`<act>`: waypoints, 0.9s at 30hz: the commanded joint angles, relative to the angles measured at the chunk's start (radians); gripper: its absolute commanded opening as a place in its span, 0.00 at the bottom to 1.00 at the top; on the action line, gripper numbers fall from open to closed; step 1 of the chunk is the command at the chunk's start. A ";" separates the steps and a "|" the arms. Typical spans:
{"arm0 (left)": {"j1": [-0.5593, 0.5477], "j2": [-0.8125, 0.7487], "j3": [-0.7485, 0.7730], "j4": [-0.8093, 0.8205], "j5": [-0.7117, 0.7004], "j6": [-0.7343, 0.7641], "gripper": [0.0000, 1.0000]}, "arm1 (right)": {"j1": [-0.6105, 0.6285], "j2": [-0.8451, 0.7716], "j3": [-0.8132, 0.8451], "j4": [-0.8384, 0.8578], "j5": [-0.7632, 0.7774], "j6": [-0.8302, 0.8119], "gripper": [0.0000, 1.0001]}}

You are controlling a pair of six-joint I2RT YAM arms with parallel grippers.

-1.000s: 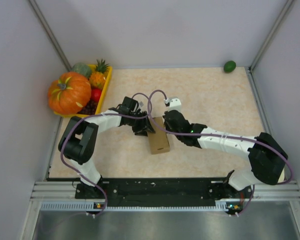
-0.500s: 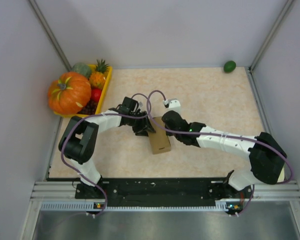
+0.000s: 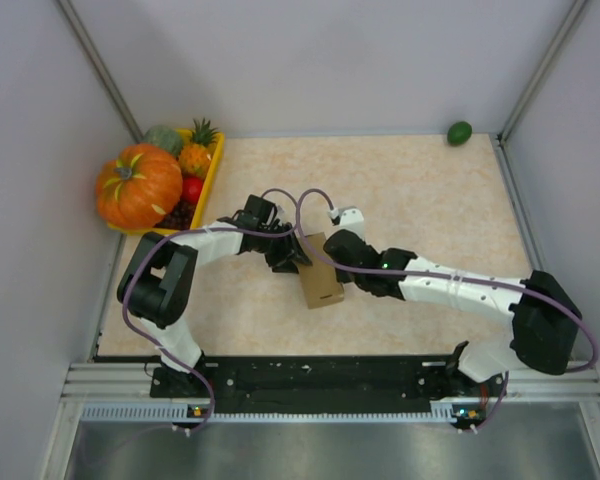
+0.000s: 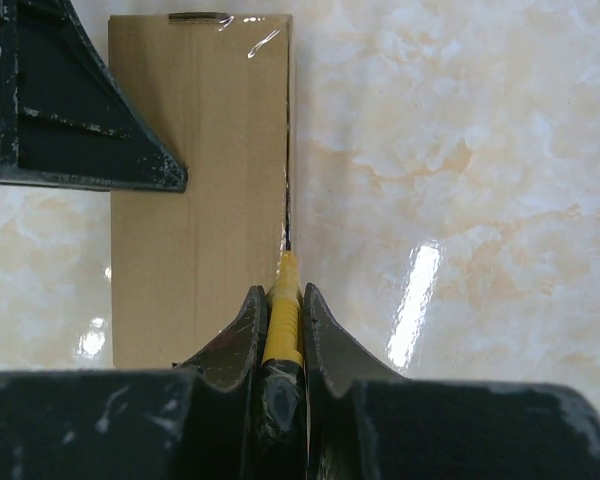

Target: Unpack the express box

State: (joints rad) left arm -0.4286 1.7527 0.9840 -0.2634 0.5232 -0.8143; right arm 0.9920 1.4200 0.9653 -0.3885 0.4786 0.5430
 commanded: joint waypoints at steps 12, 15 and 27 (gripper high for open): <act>0.011 0.028 -0.039 -0.020 -0.158 -0.048 0.09 | 0.057 -0.148 -0.071 -0.158 -0.054 0.098 0.00; 0.011 0.027 -0.044 -0.016 -0.158 -0.051 0.09 | 0.059 -0.145 -0.082 -0.161 -0.057 0.106 0.00; 0.011 0.008 -0.076 0.016 -0.137 -0.069 0.09 | 0.057 0.009 0.125 -0.234 -0.029 0.193 0.00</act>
State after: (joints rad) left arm -0.4332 1.7428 0.9504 -0.2302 0.5381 -0.8669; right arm 1.0195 1.3659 0.9813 -0.5041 0.4889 0.6693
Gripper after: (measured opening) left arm 0.460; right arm 0.086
